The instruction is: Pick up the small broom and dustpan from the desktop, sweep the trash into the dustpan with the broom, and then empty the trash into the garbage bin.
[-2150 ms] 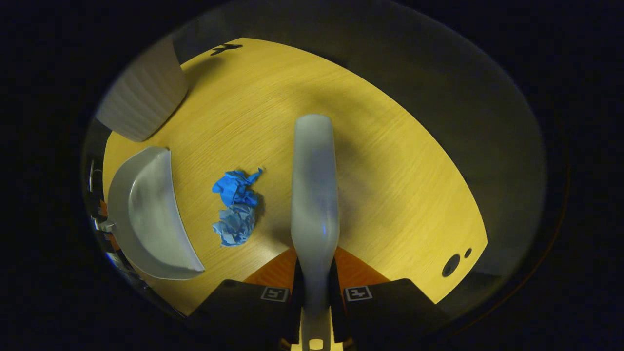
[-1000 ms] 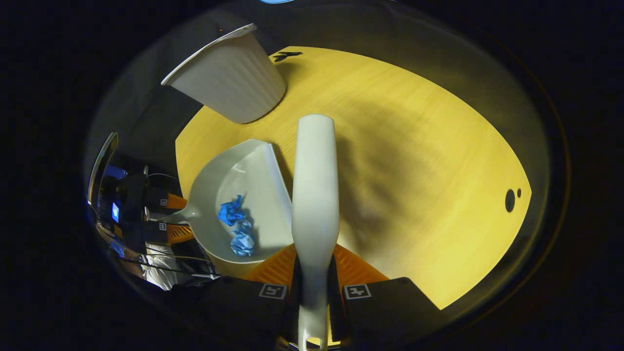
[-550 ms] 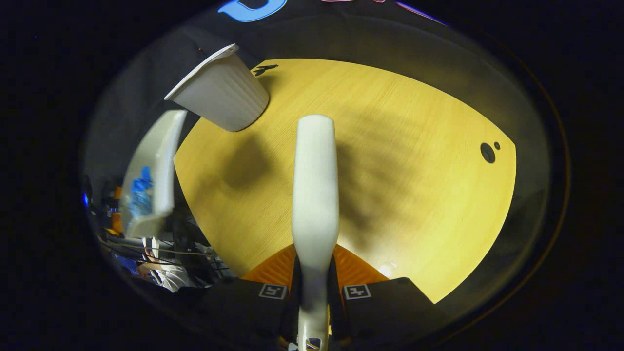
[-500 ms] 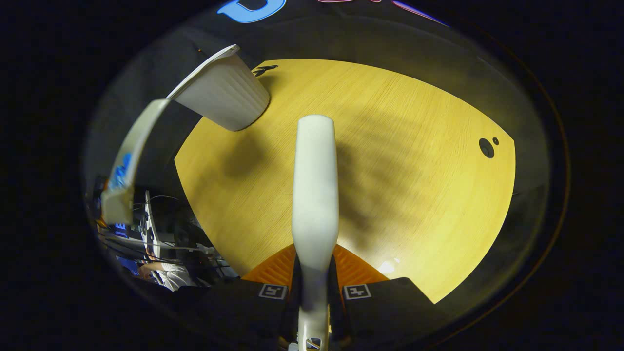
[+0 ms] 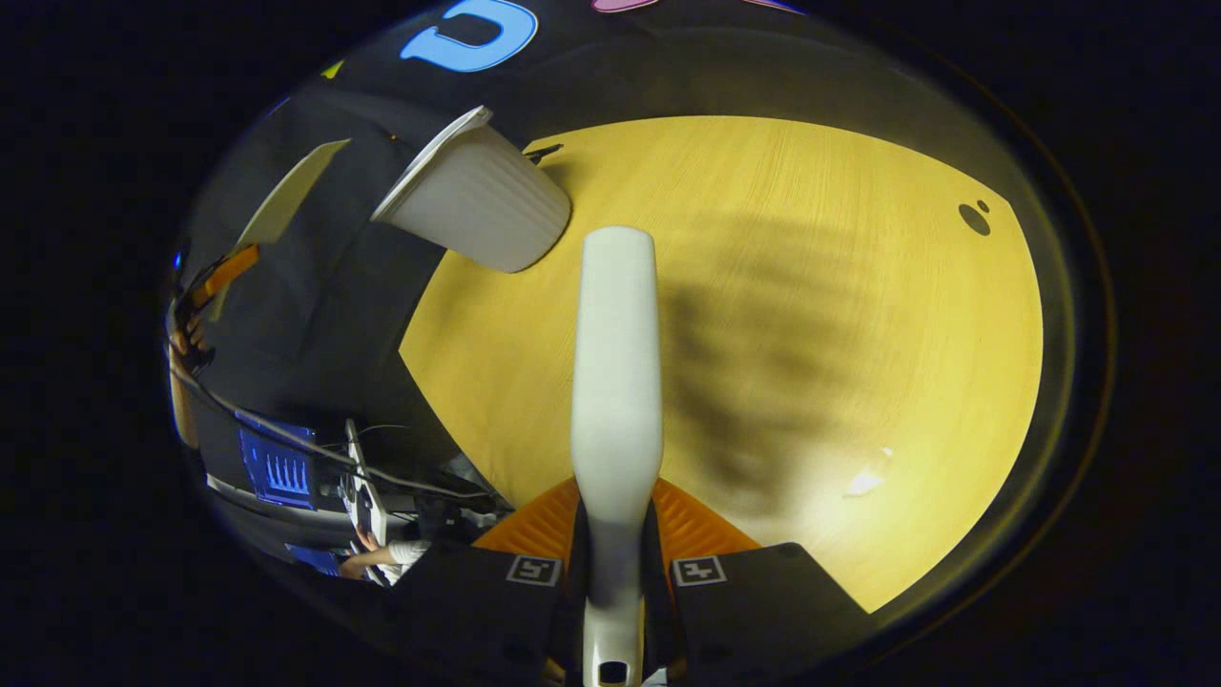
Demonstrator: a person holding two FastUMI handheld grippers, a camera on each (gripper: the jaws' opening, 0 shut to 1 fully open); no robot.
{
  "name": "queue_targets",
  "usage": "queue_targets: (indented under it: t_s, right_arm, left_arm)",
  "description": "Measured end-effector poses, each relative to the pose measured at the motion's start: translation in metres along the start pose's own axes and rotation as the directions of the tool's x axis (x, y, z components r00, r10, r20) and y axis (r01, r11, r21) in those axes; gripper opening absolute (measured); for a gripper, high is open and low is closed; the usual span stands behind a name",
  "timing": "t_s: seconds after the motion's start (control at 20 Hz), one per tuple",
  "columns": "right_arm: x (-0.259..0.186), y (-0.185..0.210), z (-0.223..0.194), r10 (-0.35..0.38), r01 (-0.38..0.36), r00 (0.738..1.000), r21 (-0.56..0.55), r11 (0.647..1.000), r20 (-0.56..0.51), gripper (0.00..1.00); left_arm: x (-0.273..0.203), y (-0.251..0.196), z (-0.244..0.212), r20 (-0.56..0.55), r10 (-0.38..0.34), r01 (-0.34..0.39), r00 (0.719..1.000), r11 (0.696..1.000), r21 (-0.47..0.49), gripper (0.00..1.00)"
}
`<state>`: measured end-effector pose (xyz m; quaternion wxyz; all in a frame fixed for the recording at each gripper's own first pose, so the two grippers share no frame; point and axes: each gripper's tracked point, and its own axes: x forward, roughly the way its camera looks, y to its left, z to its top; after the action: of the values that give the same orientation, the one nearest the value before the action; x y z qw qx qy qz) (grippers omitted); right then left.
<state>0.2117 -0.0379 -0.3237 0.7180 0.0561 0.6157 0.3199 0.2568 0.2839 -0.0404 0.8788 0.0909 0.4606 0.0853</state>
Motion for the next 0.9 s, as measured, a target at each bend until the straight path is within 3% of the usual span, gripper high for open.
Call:
queue_targets:
  t_s: [0.2,0.3,0.45,0.65,0.75,0.8,0.9]
  right_arm:
    - [0.008,-0.006,-0.015,-0.031,0.031,0.999,0.004,1.000,-0.017,0.28]
    - [0.010,-0.006,-0.018,-0.020,0.020,1.000,0.026,0.999,-0.008,0.24]
    - [0.015,-0.006,-0.021,0.003,-0.003,1.000,0.070,0.998,0.006,0.28]
    - [0.019,-0.007,-0.031,-0.003,0.003,1.000,0.070,0.998,0.000,0.28]
    - [0.019,-0.008,-0.033,0.001,-0.002,1.000,0.087,0.996,0.007,0.24]
    - [0.019,-0.009,-0.032,-0.001,0.000,1.000,0.095,0.996,0.014,0.24]
    - [0.015,-0.012,-0.030,-0.012,0.009,0.999,0.094,0.996,0.030,0.28]
  left_arm:
    - [0.045,0.024,0.022,-0.103,0.082,-0.068,0.991,0.988,0.138,0.30]
    - [0.056,0.027,0.026,-0.149,0.107,-0.070,0.983,0.970,0.234,0.30]
    - [0.075,0.030,0.038,-0.211,0.158,-0.076,0.965,0.933,0.352,0.29]
    - [0.081,0.020,0.044,-0.206,0.226,-0.091,0.952,0.853,0.514,0.30]
    - [0.079,0.023,0.050,-0.167,0.262,-0.122,0.950,0.808,0.576,0.30]
    - [0.079,0.023,0.048,-0.152,0.270,-0.136,0.951,0.804,0.578,0.30]
    - [0.078,0.022,0.048,-0.137,0.266,-0.153,0.954,0.828,0.539,0.29]
